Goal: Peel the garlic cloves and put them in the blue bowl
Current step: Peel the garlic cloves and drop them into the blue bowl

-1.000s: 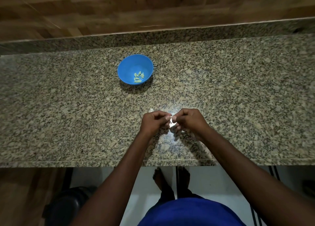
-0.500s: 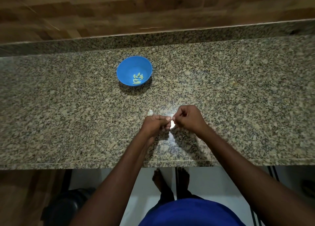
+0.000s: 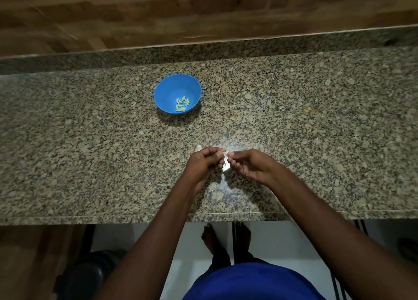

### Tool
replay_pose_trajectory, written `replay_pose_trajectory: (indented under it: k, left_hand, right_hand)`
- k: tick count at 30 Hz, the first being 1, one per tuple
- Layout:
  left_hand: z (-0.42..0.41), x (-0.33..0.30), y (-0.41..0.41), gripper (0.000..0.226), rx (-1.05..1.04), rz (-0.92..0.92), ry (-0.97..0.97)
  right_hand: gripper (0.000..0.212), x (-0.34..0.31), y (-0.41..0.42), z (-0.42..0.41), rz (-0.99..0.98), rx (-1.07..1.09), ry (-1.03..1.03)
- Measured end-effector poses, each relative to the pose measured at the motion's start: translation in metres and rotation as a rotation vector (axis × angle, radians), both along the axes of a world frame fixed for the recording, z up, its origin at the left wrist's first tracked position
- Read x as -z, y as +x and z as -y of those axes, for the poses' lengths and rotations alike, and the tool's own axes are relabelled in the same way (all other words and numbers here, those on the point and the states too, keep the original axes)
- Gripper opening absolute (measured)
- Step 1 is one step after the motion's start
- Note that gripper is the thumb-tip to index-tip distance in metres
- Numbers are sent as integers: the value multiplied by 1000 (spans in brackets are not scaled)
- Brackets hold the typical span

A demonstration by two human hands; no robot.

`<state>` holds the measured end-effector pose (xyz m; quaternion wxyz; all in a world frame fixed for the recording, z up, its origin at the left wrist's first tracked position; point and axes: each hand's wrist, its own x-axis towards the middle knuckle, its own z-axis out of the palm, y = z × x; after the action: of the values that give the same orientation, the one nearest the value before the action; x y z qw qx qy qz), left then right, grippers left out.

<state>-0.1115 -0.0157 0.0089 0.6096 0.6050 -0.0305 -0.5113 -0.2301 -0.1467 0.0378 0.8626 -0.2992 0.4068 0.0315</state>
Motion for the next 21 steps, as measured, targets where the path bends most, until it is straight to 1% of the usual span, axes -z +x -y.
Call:
replay_pose_trajectory:
  k: [2,4,5,6,7,8,9,11,12,13,14,15,17,21]
  left_hand:
    - [-1,3,-1,9,0,17,59]
    - [-1,2,-4,10,-32,16,96]
    - [1,1,-5,10,-54,8,98]
    - [1,-1,-5,10,-74,-2,94]
    - [3,-2,-5,10,-89,-15,81]
    - [3,-3,-4,9,-94,-27,60]
    - [2,-3,-3,8,-92,-30,39]
    - [0,-2,-1,8,-78,-10,2]
    - [-2,-1,1,10,-72,5,-13]
    - [-3,0,2,10,-62,24,-24]
    - [-4,0,3,10,-44,47,-29]
    - [-5,1,5,10,-21,75,-28]
    - [-6,1,7,9,32,158,7]
    - [-8,10,8,15,136,440,149]
  right_hand:
    - [6,2,1,-2,-93,-102,-465]
    - [13,7,4,-7,-162,-199,-953]
    - [15,9,6,-9,-191,-224,-1126]
    - [14,10,6,-12,-207,-226,-1230]
    - [14,11,7,-14,-211,-214,-1264]
    - [12,10,7,-14,-199,-177,-1205]
    - [10,8,6,-14,-176,-114,-1046]
    - [7,3,6,-11,-138,32,-600]
    - [8,2,5,-8,-140,78,-425]
    - [9,3,4,-4,-149,97,-314]
    - [9,4,3,-1,-149,100,-252]
    - [9,6,3,1,-145,89,-233]
    - [7,9,0,3,-147,56,-286]
    - [6,12,0,-3,-152,11,-383]
